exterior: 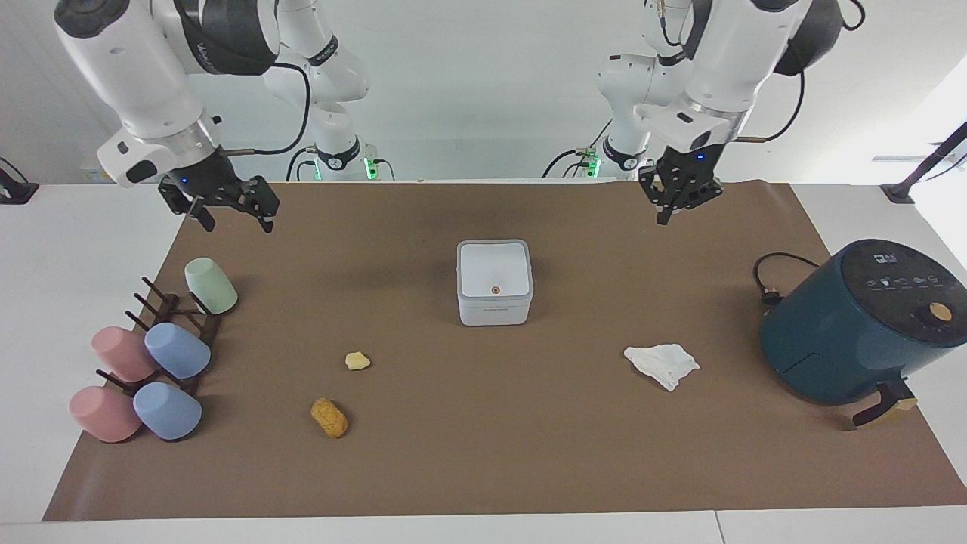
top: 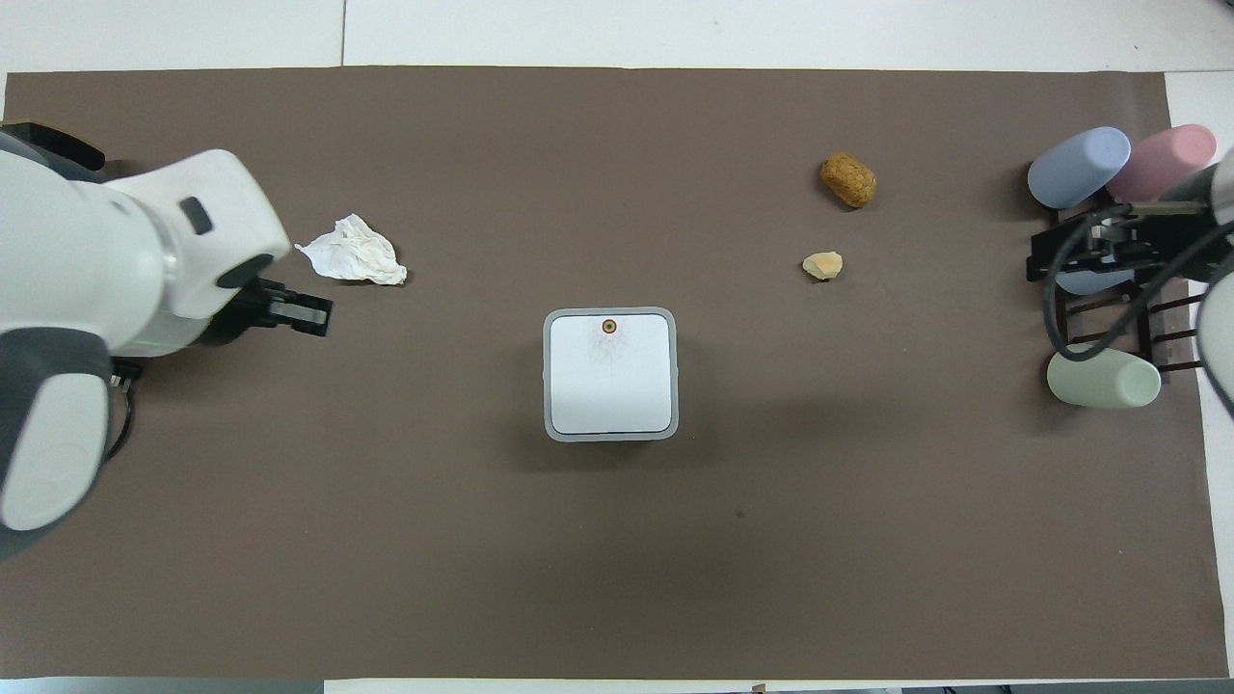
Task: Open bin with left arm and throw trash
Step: 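Grasp the bin lid with the left gripper while the right gripper grasps crumb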
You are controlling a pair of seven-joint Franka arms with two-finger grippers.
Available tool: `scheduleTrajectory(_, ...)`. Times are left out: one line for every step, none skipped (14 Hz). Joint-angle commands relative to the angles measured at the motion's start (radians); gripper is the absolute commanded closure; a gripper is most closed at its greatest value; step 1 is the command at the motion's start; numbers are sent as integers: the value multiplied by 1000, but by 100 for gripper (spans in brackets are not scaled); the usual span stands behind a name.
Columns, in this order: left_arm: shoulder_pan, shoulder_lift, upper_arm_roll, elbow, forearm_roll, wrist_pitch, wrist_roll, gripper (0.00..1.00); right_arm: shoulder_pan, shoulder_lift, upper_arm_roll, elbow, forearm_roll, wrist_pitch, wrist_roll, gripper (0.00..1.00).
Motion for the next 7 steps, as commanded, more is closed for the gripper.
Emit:
scheduleTrajectory(-113, -6, 14, -108, 10, 219, -15, 100, -7, 35, 73, -117, 7, 206, 35, 0)
scheduleTrajectory(-141, 5, 14, -125, 10, 287, -26, 100, 3, 41, 77, -177, 7, 305, 38, 0)
scheduleTrajectory(-164, 42, 13, -121, 9, 309, -76, 100, 14, 52, 77, -236, 7, 413, 35, 0)
scheduleTrajectory(-200, 83, 14, -115, 9, 352, -134, 100, 37, 67, 77, -272, 8, 488, 32, 0)
scheduleTrajectory(-230, 123, 14, -115, 9, 421, -188, 100, 48, 91, 77, -278, 8, 519, 32, 0)
scheduleTrajectory(-248, 157, 14, -115, 9, 467, -242, 100, 49, 119, 79, -280, 8, 551, 27, 0)
scheduleTrajectory(-264, 183, 14, -115, 9, 501, -276, 100, 49, 150, 79, -295, 8, 609, 10, 0)
